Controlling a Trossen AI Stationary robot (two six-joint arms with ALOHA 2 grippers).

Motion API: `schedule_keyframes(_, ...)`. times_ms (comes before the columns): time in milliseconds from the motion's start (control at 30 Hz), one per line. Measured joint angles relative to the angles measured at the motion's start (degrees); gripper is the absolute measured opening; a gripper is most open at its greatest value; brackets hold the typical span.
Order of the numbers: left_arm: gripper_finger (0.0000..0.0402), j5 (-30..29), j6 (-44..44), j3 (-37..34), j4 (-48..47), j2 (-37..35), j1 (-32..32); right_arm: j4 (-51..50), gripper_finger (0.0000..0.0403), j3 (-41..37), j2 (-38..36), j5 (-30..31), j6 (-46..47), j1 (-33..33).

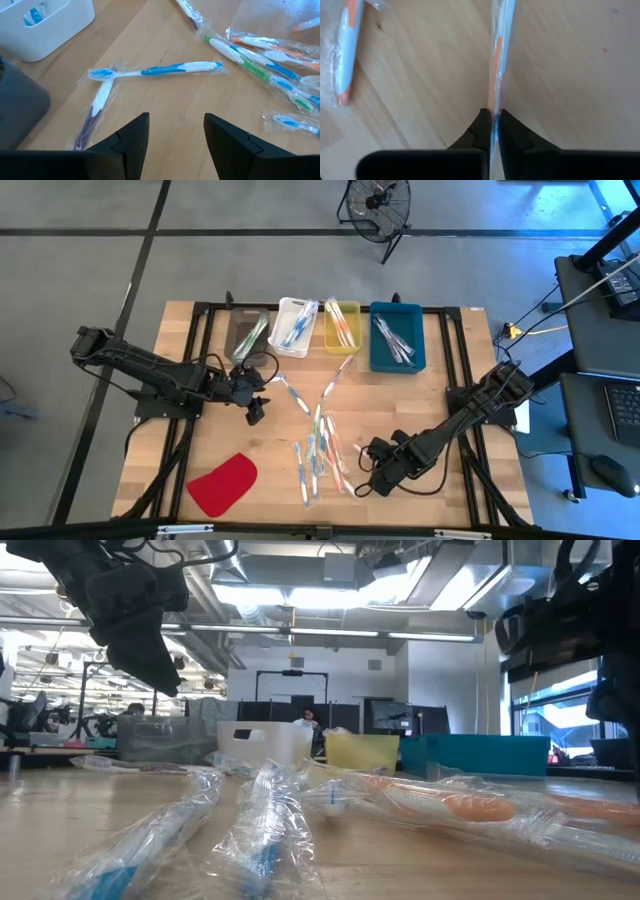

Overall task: Pick & Place Toothbrushes
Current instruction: Put the orange toothbrush into the yellow bin

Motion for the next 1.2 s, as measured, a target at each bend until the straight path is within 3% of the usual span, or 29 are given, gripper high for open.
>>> schedule_keyframes(133,0.0184,0.0,0.02,0.0,-0.01,0.0,0.0,-1.17,0.001,-0.04,-1.82,0.16,-0.53,0.0)
schedule_keyframes(333,0.0184,0.0,0.47,0.0,-0.03,0.0,0.0,-2.88,0.0028,0.03,-4.38,1.27,-0.58,-0.26)
schedule_keyframes(633,0.0184,0.0,0.67,0.0,-0.02,0.0,0.0,-4.18,0.0017,0.15,-8.42,7.25,-4.13,-2.75)
schedule_keyframes(1000,0.0184,-0.01,5.02,0.0,-0.01,0.0,0.0,-4.49,0.0019,0.25,-11.86,19.66,-10.66,-11.07)
schedule_keyframes(1200,0.0184,0.0,6.64,0.0,-0.04,0.0,0.0,-3.88,0.0023,0.29,-12.36,22.5,-15.58,-18.32)
